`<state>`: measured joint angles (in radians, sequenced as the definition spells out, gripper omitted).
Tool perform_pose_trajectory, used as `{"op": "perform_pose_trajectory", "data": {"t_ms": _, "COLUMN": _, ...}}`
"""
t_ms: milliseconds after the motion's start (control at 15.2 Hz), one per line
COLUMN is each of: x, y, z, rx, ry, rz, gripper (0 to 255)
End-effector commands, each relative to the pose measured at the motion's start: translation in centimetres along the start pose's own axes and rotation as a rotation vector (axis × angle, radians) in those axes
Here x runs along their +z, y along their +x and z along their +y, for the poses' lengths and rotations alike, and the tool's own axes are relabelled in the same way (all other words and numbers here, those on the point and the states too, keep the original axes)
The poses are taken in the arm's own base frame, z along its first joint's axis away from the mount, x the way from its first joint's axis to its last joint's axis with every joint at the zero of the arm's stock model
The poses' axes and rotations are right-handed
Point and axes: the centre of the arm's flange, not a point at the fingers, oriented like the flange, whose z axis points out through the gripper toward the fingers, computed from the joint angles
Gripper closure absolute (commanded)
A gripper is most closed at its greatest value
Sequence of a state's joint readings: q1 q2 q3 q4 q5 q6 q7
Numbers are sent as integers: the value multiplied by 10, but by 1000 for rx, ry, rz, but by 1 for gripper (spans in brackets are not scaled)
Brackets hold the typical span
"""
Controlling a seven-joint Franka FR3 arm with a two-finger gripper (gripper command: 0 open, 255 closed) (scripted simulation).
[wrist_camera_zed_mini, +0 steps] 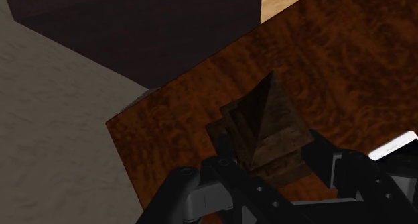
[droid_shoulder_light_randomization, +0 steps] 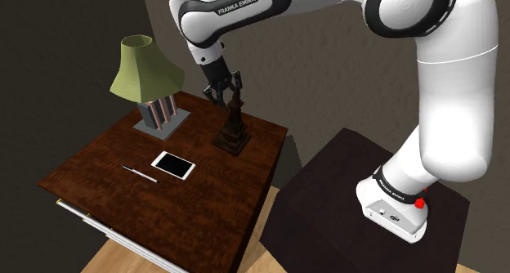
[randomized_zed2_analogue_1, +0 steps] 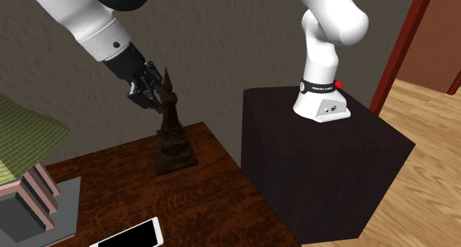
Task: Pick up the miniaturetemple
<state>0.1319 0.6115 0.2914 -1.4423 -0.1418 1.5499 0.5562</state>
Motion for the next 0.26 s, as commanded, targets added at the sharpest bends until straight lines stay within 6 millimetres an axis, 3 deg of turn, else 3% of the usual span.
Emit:
{"op": "perform_pose_trajectory", "data": {"t_ms": 0, "x": -10, "y": -4, "z": 2, "rx": 0, "ry": 0, "rz": 1, "gripper": 255}}
{"op": "perform_pose_trajectory", "data": {"t_ms": 198, "x": -15, "y": -7, "z": 3, "rx": 0, "ry": 0, "rz": 1, "gripper": 255}}
